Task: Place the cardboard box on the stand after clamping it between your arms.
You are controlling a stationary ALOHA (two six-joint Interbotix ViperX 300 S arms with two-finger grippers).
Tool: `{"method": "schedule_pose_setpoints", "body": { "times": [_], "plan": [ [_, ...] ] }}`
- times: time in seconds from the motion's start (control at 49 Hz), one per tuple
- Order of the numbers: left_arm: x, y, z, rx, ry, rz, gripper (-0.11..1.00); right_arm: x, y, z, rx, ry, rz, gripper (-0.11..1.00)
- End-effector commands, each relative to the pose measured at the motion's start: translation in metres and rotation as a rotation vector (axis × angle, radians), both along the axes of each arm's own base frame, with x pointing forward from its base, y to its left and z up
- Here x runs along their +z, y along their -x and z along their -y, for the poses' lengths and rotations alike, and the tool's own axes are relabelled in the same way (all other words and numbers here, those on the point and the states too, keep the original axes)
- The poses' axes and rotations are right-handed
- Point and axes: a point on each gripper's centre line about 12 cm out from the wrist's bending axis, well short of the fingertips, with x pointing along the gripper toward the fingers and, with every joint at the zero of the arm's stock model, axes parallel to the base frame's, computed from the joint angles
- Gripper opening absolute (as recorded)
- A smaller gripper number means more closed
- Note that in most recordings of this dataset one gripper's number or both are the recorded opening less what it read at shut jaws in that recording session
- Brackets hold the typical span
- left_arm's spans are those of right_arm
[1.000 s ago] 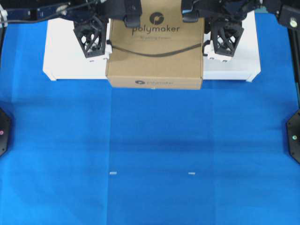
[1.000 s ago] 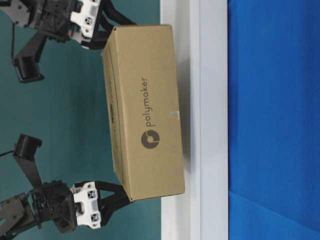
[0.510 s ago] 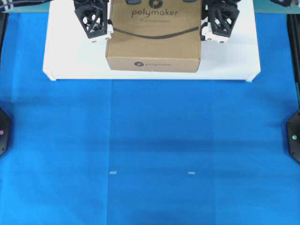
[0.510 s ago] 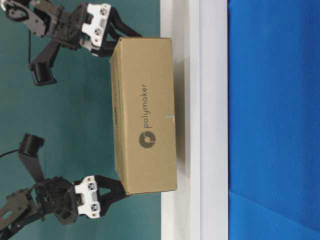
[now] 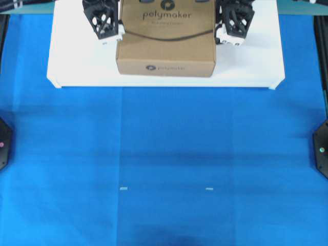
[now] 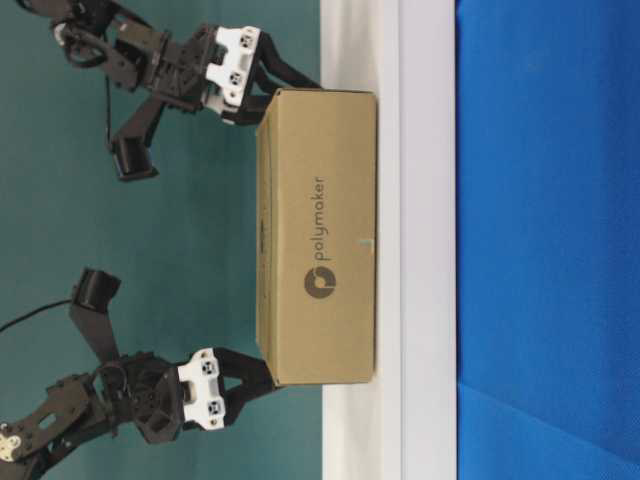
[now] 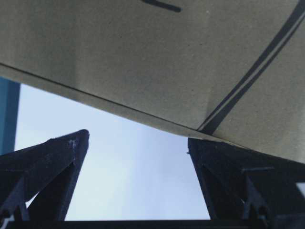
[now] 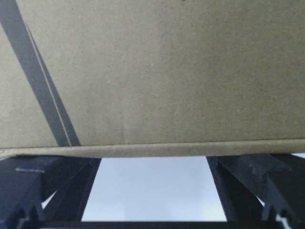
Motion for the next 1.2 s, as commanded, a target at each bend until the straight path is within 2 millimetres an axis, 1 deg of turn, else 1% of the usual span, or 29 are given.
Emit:
{"method": "schedule_pose_setpoints", "body": {
  "times": [0.0,0.122,0.265,0.51,0.653,0.898,1.04,1.122,1.183],
  "plan": [
    [0.038,-0.026,0.000,-0.010,-0.082,0.190,0.83,0.037,-0.026,0.001,-0.005,0.046,0.150,0.96],
    [0.028,-0.014,-0.002,0.010,-0.071,0.172,0.83,0.033,-0.018,0.007,-0.017,0.050,0.144,0.96],
    [0.021,-0.005,0.002,0.016,-0.060,0.161,0.83,0.023,-0.007,0.009,0.003,0.059,0.120,0.96],
    [0.014,0.007,0.010,0.023,-0.044,0.146,0.83,0.017,0.003,0.004,-0.001,0.038,0.122,0.96],
    [0.014,0.015,0.011,0.028,-0.045,0.142,0.83,0.013,0.013,0.003,-0.016,0.027,0.112,0.96],
    [0.002,0.043,0.007,0.074,-0.029,0.109,0.83,0.004,0.040,0.009,-0.066,0.039,0.098,0.96],
    [-0.003,0.062,0.006,0.099,-0.032,0.106,0.83,0.002,0.048,0.009,-0.059,0.046,0.090,0.96],
    [-0.001,0.072,0.006,0.116,-0.036,0.107,0.83,0.001,0.058,0.005,-0.072,0.026,0.083,0.96],
    [0.002,0.079,0.007,0.125,-0.040,0.112,0.83,0.006,0.065,0.003,-0.087,0.026,0.093,0.96]
  ]
}}
